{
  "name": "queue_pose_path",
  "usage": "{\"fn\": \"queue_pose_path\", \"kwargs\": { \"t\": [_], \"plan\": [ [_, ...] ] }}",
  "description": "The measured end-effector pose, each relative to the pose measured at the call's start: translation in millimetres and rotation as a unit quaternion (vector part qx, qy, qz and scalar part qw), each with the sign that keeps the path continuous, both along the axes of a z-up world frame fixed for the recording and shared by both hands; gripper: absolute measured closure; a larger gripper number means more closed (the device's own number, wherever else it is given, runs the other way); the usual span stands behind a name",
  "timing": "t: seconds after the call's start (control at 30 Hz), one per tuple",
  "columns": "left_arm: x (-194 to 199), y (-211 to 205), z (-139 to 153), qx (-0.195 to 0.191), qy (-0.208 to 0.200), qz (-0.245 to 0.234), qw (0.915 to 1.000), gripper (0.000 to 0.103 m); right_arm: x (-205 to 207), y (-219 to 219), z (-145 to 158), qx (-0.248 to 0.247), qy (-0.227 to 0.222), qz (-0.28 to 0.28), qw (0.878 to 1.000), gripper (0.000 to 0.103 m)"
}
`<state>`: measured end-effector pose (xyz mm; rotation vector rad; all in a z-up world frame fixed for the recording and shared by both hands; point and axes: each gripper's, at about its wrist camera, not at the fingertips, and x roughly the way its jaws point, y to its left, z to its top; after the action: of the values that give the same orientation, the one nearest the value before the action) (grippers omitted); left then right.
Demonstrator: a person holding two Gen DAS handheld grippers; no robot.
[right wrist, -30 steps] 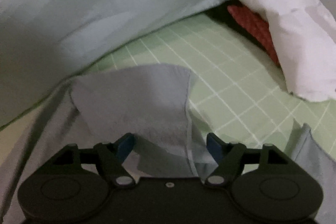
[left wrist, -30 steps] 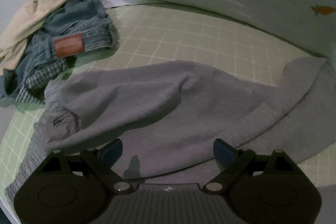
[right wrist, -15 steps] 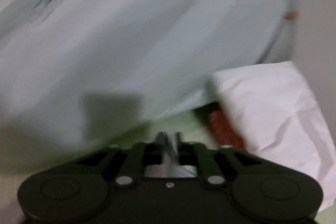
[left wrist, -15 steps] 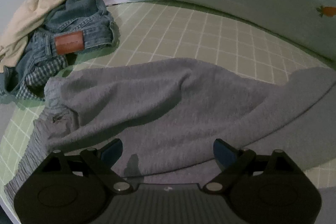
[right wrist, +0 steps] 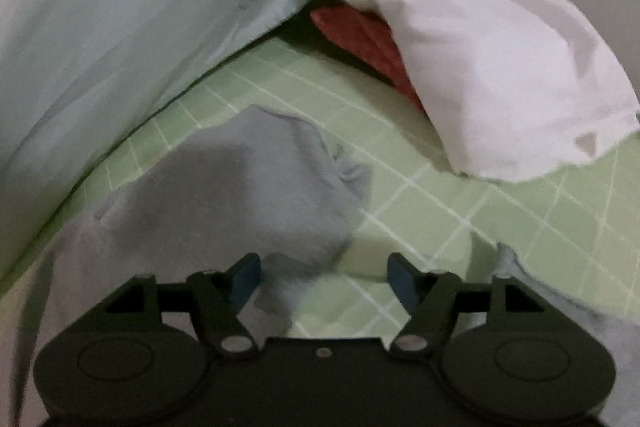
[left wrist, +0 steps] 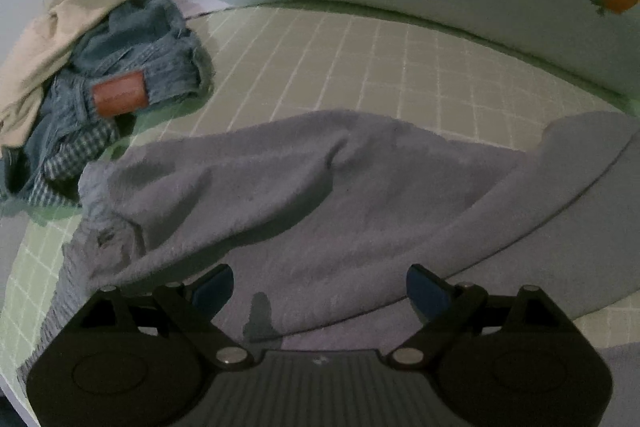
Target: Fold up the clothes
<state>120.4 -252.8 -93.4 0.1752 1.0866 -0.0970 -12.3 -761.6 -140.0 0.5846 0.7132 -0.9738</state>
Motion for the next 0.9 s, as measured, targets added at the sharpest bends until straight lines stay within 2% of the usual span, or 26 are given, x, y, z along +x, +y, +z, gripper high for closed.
{"fn": "queue_pose_path", "kwargs": {
  "t": [0.07, 0.1, 0.13, 0.2, 0.3, 0.33, 0.4, 0.43, 0.47, 0.53, 0.57, 0.6, 0.63, 0.67, 0.7, 0.73, 0.8, 0.9],
  "plan": [
    [0.2, -1.7, 2.1, -0.003, -0.003, -0.001, 1.0000, 0.010, 8.6, -5.2, -1.6, -0.010, 0.007, -0.001, 1.000, 0.040],
    [0.3, -2.4, 2.9, -0.005, -0.005, -0.001, 1.0000, 0.010, 12.7, -10.3, -1.0, -0.017, 0.009, 0.001, 1.000, 0.068],
    [0.3, -2.8, 3.3, -0.007, -0.005, 0.000, 1.0000, 0.010, 18.5, -13.1, 2.5, -0.020, 0.013, 0.015, 1.000, 0.101],
    [0.1, -2.4, 3.4, -0.011, -0.005, 0.000, 0.9999, 0.010, 31.0, -17.6, 11.1, -0.023, 0.020, 0.053, 0.998, 0.101],
    [-1.6, -1.6, 4.4, -0.014, -0.007, 0.001, 0.9999, 0.010, 38.2, -12.5, 70.6, -0.115, -0.021, 0.096, 0.989, 0.102],
    [-2.6, -1.4, 4.9, -0.014, -0.009, 0.002, 0.9999, 0.010, 30.5, -5.4, 99.0, -0.152, -0.049, 0.098, 0.982, 0.102],
    [-4.4, 0.1, 4.2, -0.015, -0.009, 0.005, 0.9998, 0.010, 5.3, 5.9, 140.1, -0.195, -0.092, 0.077, 0.974, 0.102],
    [-4.8, 1.0, 3.2, -0.015, -0.008, 0.008, 0.9998, 0.010, -9.7, 9.7, 150.0, -0.206, -0.097, 0.057, 0.972, 0.102],
    [-4.6, 2.0, 1.8, -0.017, -0.005, 0.012, 0.9998, 0.010, -19.3, 8.7, 140.0, -0.202, -0.066, 0.045, 0.976, 0.102],
    [-2.9, 4.8, -0.9, -0.026, 0.001, 0.020, 0.9995, 0.010, -35.4, 4.2, 110.5, -0.188, 0.014, 0.028, 0.982, 0.100],
    [-2.1, 6.2, -2.1, -0.031, 0.004, 0.023, 0.9992, 0.010, -41.3, -2.5, 88.0, -0.153, 0.052, 0.024, 0.987, 0.099],
    [-1.5, 7.2, -2.6, -0.033, 0.005, 0.025, 0.9991, 0.010, -46.6, -10.3, 63.4, -0.111, 0.089, 0.021, 0.990, 0.093],
    [-1.0, 7.5, -1.9, -0.031, 0.003, 0.023, 0.9992, 0.010, -54.1, -14.3, 45.4, -0.079, 0.108, 0.015, 0.991, 0.077],
    [-1.1, 7.5, -0.8, -0.028, -0.001, 0.021, 0.9994, 0.010, -58.5, -12.9, 41.7, -0.075, 0.107, 0.008, 0.991, 0.068],
    [-1.8, 7.7, 1.0, -0.022, -0.007, 0.019, 0.9995, 0.010, -61.8, -10.2, 41.3, -0.079, 0.101, 0.001, 0.992, 0.051],
    [-1.5, 8.3, 2.2, -0.017, -0.012, 0.018, 0.9996, 0.010, -65.2, -7.6, 41.0, -0.082, 0.095, -0.006, 0.992, 0.038],
    [0.9, 11.0, 2.4, -0.011, -0.014, 0.021, 0.9996, 0.010, -71.9, -2.3, 40.3, -0.089, 0.083, -0.020, 0.992, 0.025],
    [8.2, 20.0, -0.2, -0.005, -0.012, 0.033, 0.9994, 0.010, -59.3, 0.7, 41.5, -0.080, 0.061, -0.002, 0.995, 0.023]
  ]
}}
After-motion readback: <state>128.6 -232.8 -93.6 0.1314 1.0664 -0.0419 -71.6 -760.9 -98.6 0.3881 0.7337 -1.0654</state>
